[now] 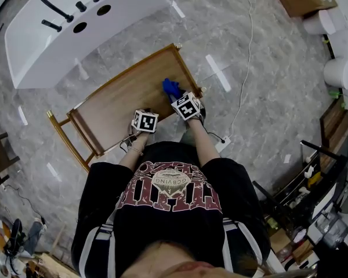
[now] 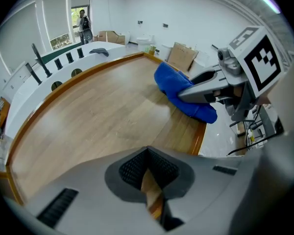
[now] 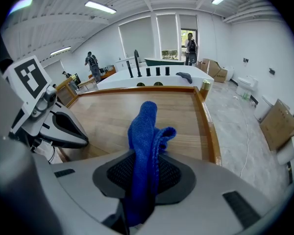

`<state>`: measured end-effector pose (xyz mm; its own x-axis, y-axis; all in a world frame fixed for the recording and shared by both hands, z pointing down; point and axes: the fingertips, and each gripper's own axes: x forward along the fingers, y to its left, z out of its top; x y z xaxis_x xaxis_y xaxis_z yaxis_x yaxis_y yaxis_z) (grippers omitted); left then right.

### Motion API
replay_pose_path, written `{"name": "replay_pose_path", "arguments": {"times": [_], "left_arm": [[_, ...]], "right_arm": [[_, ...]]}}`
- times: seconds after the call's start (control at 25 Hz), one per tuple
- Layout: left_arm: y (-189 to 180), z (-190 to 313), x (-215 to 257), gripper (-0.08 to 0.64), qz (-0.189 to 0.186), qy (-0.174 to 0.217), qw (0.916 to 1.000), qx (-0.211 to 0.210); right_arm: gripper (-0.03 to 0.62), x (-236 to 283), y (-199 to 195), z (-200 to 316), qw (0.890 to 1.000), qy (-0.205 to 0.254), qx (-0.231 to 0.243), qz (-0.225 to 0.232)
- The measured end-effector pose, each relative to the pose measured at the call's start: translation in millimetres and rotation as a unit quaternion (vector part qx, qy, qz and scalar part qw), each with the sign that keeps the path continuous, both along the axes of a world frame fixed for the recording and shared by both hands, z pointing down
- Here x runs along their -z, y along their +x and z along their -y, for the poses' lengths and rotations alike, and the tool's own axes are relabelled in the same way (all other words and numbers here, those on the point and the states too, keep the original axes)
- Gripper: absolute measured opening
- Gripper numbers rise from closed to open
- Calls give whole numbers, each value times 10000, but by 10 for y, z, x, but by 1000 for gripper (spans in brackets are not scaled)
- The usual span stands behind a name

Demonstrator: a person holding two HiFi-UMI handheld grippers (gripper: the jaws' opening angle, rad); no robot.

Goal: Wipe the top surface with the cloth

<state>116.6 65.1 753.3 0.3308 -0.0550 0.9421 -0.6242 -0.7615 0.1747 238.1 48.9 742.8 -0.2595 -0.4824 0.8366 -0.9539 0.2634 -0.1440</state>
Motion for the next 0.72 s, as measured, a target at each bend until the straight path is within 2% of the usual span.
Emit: {"name": "replay_pose_path", "arguments": {"times": [0.36,0.72], "left_arm": [[12,6,7,49,-42,61,10000,-58],[-14,2,0,49,-80,98,9999,-87]], "right_arm": [[97,53,359,-49,9984,39,-191,-525],[97,51,471,-76,9957,7,-159,-907]]}}
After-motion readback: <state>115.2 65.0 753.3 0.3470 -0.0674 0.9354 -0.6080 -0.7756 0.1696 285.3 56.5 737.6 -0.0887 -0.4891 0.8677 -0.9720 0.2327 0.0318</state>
